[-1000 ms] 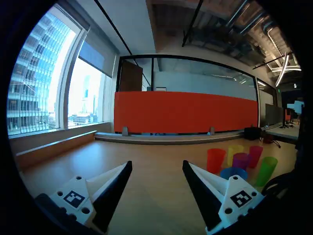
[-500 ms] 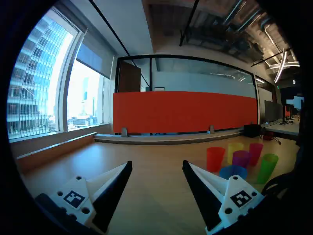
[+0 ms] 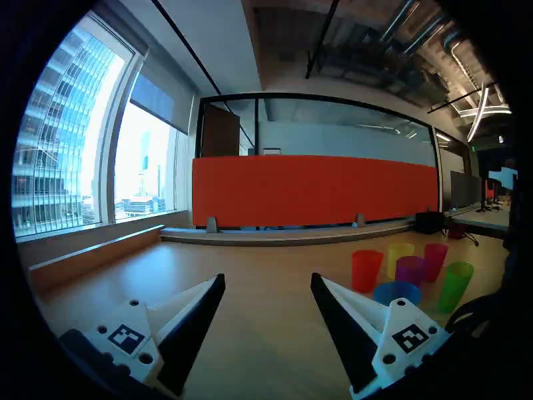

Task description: Pour water

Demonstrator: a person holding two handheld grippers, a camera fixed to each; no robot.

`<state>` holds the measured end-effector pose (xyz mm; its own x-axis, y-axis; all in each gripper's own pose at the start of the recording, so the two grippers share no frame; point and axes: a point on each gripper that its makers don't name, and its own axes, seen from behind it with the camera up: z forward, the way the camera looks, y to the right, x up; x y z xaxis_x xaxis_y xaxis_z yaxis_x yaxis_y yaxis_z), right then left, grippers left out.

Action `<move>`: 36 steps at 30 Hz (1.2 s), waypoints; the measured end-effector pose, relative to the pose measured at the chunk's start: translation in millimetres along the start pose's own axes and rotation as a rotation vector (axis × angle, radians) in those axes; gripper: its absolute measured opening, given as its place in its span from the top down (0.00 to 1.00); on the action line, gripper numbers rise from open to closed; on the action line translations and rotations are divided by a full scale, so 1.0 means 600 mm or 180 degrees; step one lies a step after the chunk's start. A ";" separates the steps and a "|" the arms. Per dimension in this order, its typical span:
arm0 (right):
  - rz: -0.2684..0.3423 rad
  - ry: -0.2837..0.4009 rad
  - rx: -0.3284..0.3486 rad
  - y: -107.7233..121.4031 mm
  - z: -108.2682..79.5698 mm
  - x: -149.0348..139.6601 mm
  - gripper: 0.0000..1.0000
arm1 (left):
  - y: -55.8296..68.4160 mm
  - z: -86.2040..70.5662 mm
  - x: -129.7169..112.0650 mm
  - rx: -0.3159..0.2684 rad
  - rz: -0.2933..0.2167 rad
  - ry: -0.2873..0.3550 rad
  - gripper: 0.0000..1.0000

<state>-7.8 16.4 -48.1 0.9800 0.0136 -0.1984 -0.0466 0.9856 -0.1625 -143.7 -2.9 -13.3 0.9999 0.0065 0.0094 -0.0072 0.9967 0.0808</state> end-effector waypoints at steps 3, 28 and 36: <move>-0.0034 -0.0002 0.0025 0.001 0.004 -0.009 0.01 | -0.001 0.000 -0.001 0.0000 0.0001 0.0000 0.04; 0.0077 -0.0182 0.0201 -0.029 0.032 -0.140 0.01 | -0.003 0.001 -0.001 0.0000 0.0001 0.0000 0.04; 0.0081 -0.0243 0.0193 -0.016 0.029 -0.166 0.01 | -0.004 0.000 -0.001 0.0000 0.0001 0.0000 0.04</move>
<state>-101.5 8.8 -9.7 0.9907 0.0492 -0.1272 -0.0620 0.9931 -0.0993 -144.0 -5.2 -13.6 0.9999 0.0069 0.0095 -0.0077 0.9967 0.0808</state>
